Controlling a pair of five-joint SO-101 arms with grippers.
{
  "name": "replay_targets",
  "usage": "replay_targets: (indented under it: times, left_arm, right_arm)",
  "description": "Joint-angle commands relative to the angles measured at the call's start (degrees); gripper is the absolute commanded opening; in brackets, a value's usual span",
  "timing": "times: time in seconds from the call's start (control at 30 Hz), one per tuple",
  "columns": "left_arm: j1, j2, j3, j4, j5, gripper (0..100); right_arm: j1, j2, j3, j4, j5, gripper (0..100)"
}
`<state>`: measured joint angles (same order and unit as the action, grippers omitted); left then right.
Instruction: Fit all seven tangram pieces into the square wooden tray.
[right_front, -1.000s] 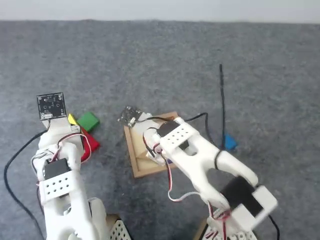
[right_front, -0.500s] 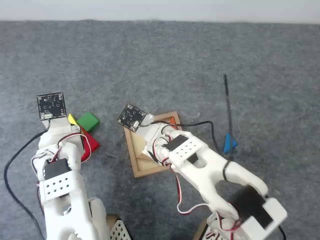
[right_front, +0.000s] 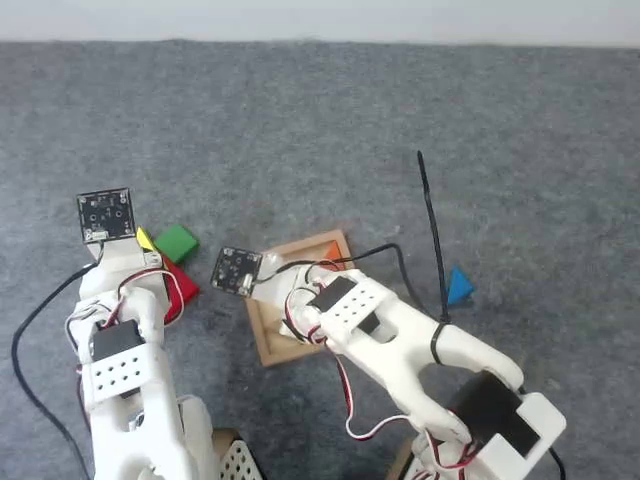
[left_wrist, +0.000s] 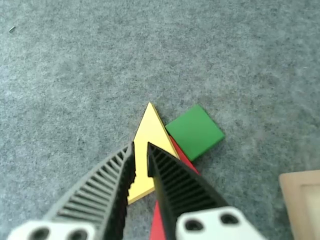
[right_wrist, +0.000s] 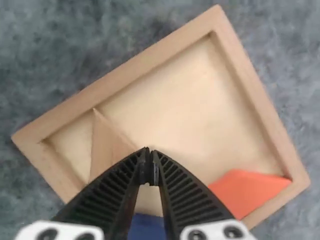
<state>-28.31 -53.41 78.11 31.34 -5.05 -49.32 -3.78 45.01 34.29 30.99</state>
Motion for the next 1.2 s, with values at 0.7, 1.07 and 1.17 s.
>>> replay_targets:
  times: [0.7,1.07,1.17]
  left_arm:
    - [-2.6,-1.6,-0.8,-1.7,1.6,4]
    - [-2.6,-1.6,-0.8,-1.7,1.6,4]
    - [-2.6,-1.6,-0.8,-1.7,1.6,4]
  right_arm:
    - [-5.3,-10.1,1.5,1.0,-20.7,25.6]
    - [-7.8,-10.0,3.2,4.9,-8.9,25.5]
    - [-7.8,-9.1,3.1,6.5,-5.5,25.5]
